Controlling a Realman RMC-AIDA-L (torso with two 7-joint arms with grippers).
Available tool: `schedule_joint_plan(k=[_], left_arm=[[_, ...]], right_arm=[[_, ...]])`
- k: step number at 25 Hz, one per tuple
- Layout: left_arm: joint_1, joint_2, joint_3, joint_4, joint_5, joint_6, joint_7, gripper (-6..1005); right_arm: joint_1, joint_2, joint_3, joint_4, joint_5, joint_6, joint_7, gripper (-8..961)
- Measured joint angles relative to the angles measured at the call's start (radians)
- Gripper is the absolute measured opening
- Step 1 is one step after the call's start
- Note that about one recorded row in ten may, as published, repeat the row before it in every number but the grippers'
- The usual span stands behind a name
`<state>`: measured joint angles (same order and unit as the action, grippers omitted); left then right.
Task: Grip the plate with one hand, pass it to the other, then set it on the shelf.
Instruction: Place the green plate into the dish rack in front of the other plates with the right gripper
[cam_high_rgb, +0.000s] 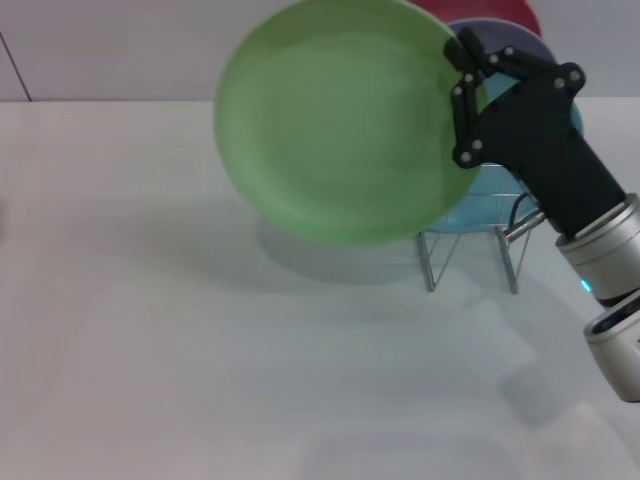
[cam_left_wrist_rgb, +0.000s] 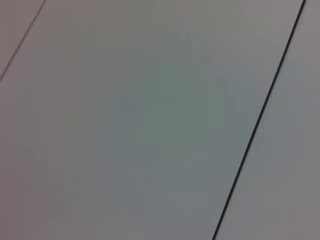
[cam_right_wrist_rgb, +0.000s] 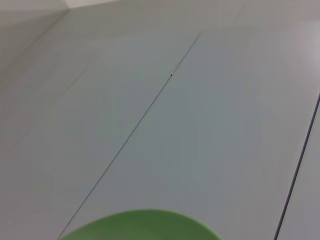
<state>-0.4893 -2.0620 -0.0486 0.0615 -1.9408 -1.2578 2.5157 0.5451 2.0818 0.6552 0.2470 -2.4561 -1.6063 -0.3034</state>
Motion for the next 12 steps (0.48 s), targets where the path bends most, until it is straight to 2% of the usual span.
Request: schedule_joint_plan(k=[12], left_arm=[[-0.010, -0.004, 0.001, -0.022, 0.000, 0.003, 0.000, 598]], right_arm=[[0.011, -0.009, 0.000, -0.101, 0.000, -0.073, -0.091, 29]])
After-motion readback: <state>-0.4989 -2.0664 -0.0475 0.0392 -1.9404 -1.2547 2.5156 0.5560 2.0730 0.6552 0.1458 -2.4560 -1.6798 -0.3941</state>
